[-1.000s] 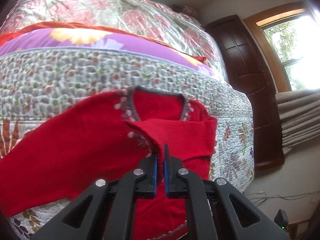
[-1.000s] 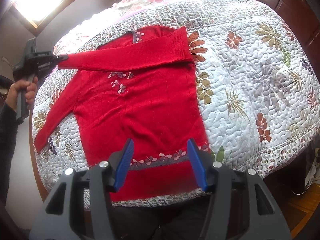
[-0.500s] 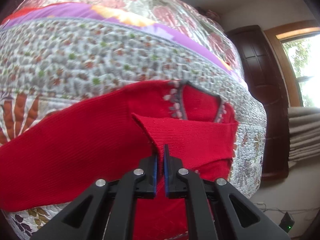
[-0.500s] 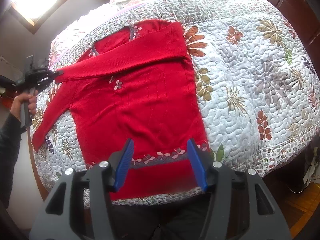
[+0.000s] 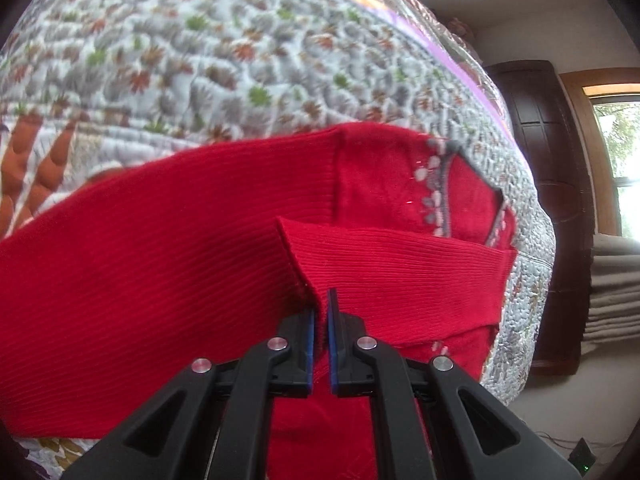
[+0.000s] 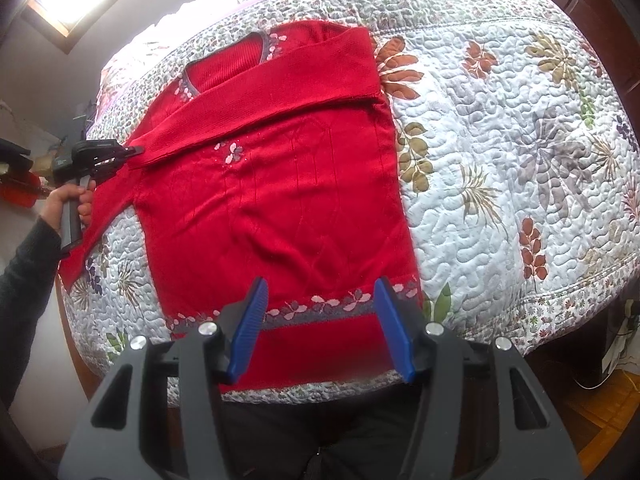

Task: Fold small clothes
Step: 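Pull the folded cuff further across the body with the left tool, then release, then grasp the cuff of the other sleeve with the left tool and lift it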

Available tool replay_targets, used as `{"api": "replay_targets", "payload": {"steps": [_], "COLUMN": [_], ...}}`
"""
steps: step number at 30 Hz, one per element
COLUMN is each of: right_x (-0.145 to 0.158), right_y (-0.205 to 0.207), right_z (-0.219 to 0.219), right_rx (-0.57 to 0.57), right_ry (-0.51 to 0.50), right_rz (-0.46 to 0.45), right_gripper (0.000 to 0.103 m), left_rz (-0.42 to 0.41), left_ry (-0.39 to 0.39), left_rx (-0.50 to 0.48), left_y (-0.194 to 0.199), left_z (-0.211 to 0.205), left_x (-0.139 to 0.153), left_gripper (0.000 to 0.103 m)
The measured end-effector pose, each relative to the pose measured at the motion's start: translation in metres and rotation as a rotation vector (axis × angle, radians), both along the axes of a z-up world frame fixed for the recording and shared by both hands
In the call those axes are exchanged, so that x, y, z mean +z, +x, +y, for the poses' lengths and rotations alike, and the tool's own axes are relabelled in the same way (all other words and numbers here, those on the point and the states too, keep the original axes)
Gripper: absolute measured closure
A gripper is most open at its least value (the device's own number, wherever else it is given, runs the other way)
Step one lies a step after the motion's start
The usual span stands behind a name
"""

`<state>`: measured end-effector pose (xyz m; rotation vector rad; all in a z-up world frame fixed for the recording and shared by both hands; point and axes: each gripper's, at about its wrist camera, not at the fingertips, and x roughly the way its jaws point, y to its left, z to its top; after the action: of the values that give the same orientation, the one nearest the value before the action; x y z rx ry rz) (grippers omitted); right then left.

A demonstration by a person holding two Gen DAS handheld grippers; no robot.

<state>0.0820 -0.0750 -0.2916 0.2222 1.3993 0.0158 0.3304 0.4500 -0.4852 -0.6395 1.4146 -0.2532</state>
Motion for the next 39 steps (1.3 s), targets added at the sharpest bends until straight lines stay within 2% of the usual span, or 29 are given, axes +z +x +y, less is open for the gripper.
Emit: {"api": "replay_targets", "payload": {"steps": [1,3,5,7,9,12,15,18,20,22,24,27,30,34,37,39], "right_x": [0.000,0.001,0.002,0.001,-0.001,0.001,0.006,0.010,0.012,0.015,0.018,0.025,0.027,0.027,0.025,0.025], "right_y": [0.001,0.003,0.005,0.007,0.009,0.009,0.007,0.005,0.005,0.008,0.012,0.019,0.027,0.034,0.036,0.036], "right_z": [0.000,0.001,0.001,0.002,0.005,0.013,0.014,0.010,0.008,0.009,0.014,0.026,0.042,0.062,0.081,0.093], "right_rx": [0.001,0.003,0.003,0.003,0.010,0.034,0.041,0.032,0.023,0.026,0.039,0.071,0.116,0.161,0.203,0.231], "right_ry": [0.001,0.004,0.007,0.013,0.018,0.017,0.008,0.000,0.000,0.006,0.013,0.025,0.032,0.025,0.013,0.001], "right_rz": [0.000,-0.002,-0.009,-0.008,-0.004,-0.008,-0.016,-0.021,-0.026,-0.034,-0.044,-0.069,-0.074,-0.066,-0.055,-0.051], "right_gripper": [0.048,0.048,0.046,0.046,0.046,0.046,0.046,0.045,0.045,0.045,0.045,0.042,0.042,0.042,0.042,0.041], "left_rz": [-0.002,-0.029,-0.078,-0.102,-0.090,-0.041,-0.003,0.000,-0.023,-0.024,-0.026,-0.061,-0.107,-0.114,-0.127,-0.128], "left_ry": [0.030,0.062,0.042,-0.014,-0.073,-0.067,-0.067,-0.108,-0.102,-0.075,-0.080,-0.095,-0.060,-0.034,0.005,0.006], "left_rx": [0.019,0.068,0.113,0.118,0.082,0.057,0.091,0.136,0.164,0.211,0.270,0.401,0.577,0.841,1.001,1.067], "left_y": [-0.002,-0.008,-0.013,-0.015,-0.013,-0.010,-0.012,-0.018,-0.027,-0.040,-0.057,-0.104,-0.174,-0.259,-0.311,-0.330], "left_z": [0.004,0.014,0.021,0.018,0.003,-0.012,-0.009,0.003,0.016,0.040,0.066,0.122,0.191,0.274,0.337,0.365], "left_x": [0.002,0.014,0.030,0.039,0.032,0.010,-0.008,-0.014,-0.008,-0.003,0.002,0.015,0.031,0.035,0.038,0.037], "left_gripper": [0.088,0.087,0.086,0.084,0.079,0.077,0.073,0.070,0.054,0.046,0.045,0.038,0.034,0.032,0.032,0.031]}}
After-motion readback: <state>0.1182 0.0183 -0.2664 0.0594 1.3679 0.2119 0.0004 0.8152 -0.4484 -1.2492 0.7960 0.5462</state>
